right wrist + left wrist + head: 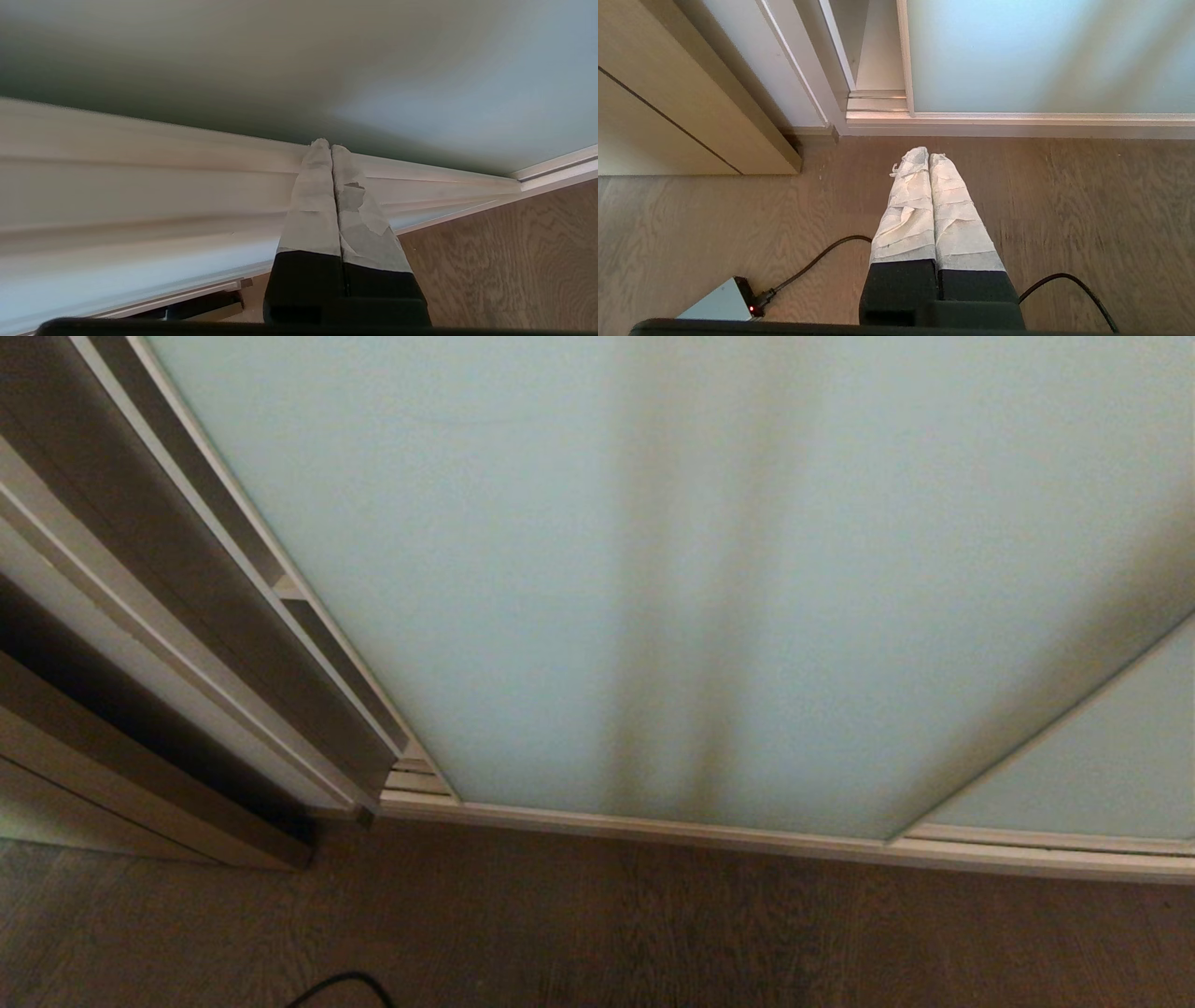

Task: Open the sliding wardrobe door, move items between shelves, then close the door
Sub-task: Close the door

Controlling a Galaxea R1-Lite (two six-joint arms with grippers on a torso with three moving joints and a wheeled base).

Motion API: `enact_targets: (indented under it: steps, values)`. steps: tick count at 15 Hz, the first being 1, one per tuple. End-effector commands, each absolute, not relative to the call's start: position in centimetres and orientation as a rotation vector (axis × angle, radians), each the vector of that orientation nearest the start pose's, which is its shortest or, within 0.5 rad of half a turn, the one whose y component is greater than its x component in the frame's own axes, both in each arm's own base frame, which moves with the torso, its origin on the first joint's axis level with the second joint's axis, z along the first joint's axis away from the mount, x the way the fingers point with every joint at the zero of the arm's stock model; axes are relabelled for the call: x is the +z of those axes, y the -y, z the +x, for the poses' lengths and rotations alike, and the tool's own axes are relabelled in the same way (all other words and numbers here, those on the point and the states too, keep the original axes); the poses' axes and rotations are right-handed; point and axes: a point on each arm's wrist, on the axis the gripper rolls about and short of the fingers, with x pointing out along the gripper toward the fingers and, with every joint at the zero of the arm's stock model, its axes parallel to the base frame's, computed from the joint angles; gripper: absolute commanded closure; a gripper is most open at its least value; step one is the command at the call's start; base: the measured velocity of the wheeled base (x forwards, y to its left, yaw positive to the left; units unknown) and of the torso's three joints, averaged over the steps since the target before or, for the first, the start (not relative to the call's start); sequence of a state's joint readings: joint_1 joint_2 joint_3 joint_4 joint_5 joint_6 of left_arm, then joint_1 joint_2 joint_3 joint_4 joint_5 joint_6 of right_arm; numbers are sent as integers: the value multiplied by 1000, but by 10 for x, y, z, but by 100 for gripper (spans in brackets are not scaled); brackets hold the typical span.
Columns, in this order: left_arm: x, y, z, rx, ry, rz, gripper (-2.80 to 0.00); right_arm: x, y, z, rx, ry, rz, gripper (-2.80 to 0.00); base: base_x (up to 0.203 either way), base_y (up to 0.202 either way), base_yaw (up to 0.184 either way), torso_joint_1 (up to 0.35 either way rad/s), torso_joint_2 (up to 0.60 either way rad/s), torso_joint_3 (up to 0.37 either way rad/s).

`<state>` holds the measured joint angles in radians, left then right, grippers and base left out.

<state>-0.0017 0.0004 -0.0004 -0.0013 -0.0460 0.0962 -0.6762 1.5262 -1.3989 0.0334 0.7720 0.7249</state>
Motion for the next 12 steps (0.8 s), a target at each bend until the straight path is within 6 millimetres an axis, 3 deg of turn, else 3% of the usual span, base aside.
enact_targets:
  steps: [1,12]
  values:
    - [76,1,-23,-47,4,96,0,337,152,218,59,-157,834,0,0,0,0,0,0,0]
    - [76,1,-23,-47,4,97,0,341,105,195,164,-176,805,0,0,0,0,0,0,0]
